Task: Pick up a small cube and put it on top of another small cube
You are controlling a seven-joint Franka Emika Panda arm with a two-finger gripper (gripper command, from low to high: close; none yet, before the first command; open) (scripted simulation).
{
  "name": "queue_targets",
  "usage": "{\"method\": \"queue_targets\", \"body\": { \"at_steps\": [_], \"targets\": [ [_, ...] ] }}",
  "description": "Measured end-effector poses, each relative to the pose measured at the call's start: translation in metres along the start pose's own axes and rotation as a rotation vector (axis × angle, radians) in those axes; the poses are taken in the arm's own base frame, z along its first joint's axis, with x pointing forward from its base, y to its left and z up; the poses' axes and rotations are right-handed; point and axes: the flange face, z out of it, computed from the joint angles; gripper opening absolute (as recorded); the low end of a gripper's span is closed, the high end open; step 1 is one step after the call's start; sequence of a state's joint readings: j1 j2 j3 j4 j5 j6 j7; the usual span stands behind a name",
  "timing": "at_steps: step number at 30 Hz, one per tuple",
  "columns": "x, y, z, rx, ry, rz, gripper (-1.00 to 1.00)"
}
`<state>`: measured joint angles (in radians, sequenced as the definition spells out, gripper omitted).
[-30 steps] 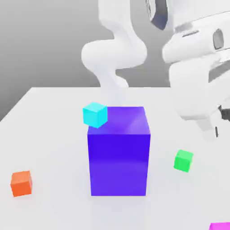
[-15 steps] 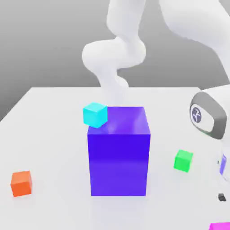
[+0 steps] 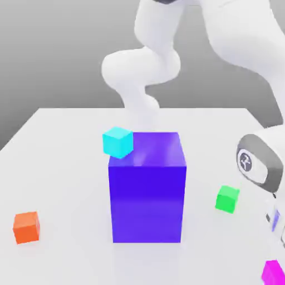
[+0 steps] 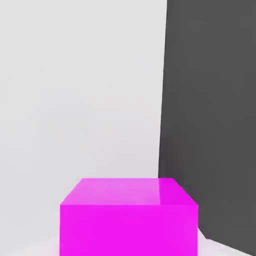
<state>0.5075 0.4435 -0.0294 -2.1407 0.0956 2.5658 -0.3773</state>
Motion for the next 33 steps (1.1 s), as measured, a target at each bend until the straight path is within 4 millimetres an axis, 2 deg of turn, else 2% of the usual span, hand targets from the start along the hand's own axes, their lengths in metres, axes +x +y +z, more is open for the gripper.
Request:
{"method": "queue_targets", "body": {
  "at_steps": [8, 15, 21, 28, 29, 33],
  "targets": [
    [-0.062, -0.081, -0.021, 0.097, -0.012, 0.191, -1.0],
    [-0.128, -0.148, -0.041, 0.074, -0.015, 0.308, -1.0],
    [-0.193, -0.17, -0.043, -0.022, 0.007, 0.436, -1.0],
    [-0.201, -0.17, 0.009, -0.044, 0.014, 0.456, -1.0],
    [-0.202, -0.169, 0.018, -0.043, 0.014, 0.456, 1.0],
    [-0.202, -0.169, 0.018, -0.043, 0.014, 0.456, 1.0]
  ]
}}
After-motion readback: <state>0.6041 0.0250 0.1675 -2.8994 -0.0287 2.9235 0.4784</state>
